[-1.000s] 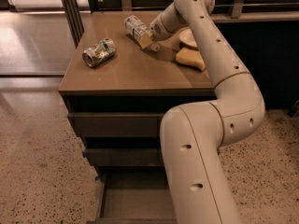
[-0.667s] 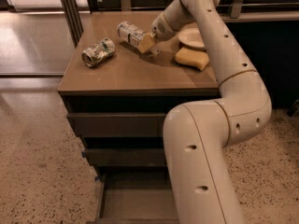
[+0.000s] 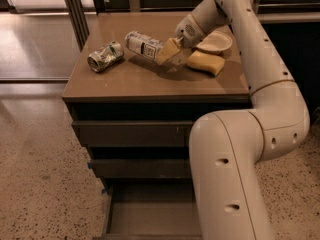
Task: Place blue plastic bottle into bottom drawer
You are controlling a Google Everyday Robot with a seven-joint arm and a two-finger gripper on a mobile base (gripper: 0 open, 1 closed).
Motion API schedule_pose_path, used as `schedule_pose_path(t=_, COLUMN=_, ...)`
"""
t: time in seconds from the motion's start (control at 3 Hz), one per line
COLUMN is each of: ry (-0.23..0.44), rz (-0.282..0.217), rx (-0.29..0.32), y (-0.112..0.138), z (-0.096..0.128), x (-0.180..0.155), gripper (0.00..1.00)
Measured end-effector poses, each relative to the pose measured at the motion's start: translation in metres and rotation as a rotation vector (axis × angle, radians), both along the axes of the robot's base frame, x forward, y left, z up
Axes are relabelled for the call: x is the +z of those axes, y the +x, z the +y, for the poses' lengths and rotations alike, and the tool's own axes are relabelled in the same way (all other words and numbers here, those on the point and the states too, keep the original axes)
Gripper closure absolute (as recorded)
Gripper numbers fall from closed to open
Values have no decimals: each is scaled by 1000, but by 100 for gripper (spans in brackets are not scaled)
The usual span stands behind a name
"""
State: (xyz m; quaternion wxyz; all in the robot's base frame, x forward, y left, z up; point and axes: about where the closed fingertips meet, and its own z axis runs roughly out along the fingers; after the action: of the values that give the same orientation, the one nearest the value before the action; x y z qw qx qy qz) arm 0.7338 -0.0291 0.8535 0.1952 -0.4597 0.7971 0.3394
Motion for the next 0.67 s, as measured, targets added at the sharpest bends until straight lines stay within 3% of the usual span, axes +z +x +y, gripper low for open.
schedule_pose_path(t=0.33, ry=130, rz=11, rx=-37, y=-4, z=-11, x=21, gripper=100)
schedule_pose_path(t=0.67, ry=139, rz=7, rx=-39, y=0, z=-4, x=20, gripper=100)
